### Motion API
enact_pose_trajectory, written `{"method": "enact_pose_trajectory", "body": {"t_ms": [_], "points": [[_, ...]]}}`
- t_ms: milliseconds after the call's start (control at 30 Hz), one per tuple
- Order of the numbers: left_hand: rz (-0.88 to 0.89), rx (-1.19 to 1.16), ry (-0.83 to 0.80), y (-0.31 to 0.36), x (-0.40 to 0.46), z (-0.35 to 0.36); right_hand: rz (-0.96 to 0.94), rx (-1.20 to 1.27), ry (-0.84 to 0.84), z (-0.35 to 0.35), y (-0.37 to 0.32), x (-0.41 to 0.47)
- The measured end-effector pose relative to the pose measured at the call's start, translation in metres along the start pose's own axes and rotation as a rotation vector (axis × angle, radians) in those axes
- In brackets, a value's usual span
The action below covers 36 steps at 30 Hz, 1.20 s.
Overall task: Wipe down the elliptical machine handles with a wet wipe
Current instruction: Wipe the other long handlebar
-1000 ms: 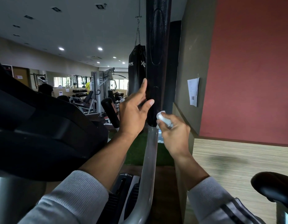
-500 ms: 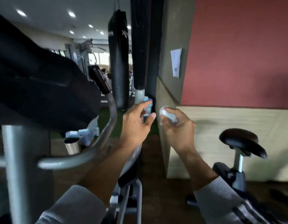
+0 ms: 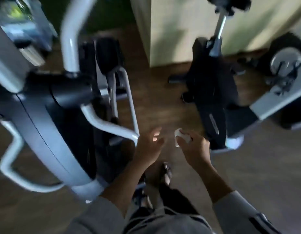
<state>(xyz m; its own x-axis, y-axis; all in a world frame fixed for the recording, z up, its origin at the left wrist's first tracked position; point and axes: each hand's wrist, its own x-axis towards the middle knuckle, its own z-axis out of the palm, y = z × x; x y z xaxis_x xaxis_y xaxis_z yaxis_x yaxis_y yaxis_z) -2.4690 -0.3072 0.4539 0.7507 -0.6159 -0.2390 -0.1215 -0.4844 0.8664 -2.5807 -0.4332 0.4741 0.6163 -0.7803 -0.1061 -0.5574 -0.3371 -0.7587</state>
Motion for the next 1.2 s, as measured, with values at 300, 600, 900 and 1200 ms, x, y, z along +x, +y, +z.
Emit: {"method": "enact_pose_trajectory", "body": {"t_ms": [300, 600, 900, 1200], "points": [[-0.207, 0.091, -0.161, -0.056, -0.101, 0.083, 0.241, -0.072, -0.1, -0.036, 0.117, -0.102], [-0.298, 0.114, -0.131, -0.026, -0.139, 0.172, 0.2, -0.1, -0.19, -0.1, 0.203, -0.105], [-0.377, 0.128, -0.093, -0.006, -0.178, 0.228, 0.149, -0.118, -0.234, -0.156, 0.255, -0.099], [-0.27, 0.117, -0.12, 0.04, -0.121, 0.249, 0.162, -0.092, -0.129, -0.188, 0.244, -0.058]]}}
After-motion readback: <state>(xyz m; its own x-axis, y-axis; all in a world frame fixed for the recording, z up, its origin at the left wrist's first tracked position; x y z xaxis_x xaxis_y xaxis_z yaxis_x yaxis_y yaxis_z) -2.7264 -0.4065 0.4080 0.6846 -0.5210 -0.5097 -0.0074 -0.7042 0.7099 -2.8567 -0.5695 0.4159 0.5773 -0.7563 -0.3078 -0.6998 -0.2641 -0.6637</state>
